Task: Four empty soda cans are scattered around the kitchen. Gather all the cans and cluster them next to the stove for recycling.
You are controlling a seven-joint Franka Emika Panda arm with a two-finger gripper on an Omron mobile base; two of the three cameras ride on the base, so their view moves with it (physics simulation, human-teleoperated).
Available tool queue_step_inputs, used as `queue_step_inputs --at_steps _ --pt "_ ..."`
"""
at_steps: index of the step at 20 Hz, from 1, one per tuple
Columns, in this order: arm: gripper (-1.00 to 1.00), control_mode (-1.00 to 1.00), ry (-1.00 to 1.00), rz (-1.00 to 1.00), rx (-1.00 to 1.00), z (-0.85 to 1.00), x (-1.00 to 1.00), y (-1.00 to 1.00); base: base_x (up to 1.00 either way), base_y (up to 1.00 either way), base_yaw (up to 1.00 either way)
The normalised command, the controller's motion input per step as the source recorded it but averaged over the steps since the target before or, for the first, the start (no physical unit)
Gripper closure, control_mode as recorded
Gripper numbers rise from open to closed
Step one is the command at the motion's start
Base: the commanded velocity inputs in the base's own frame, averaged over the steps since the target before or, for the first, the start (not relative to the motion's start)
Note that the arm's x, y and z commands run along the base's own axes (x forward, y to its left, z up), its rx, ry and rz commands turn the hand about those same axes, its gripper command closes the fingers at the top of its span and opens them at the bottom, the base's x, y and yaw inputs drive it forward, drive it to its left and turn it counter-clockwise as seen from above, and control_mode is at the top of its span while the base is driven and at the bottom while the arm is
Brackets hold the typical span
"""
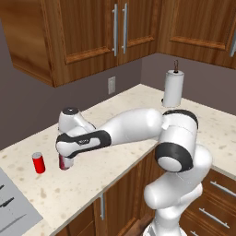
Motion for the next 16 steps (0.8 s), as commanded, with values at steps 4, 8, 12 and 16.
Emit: queue_step_inputs --at_steps 4,8,12,16 --pt "1.0 -1.0 0.0 0.09 0.0 -0.15 0.0 0.38 0.0 0.0 0.0" --pt "1.0 -1.0 0.0 0.05 0.0 -0.16 0.01 0.28 0.0 0.0 0.0" --pt "1.0 -1.0 0.0 0.01 0.0 -0.15 0.05 0.18 0.0 0.0 0.0" --pt "1.0 -1.0 0.0 0.0 -0.02 -0.19 0.07 0.14 0.0 0.0 0.0"
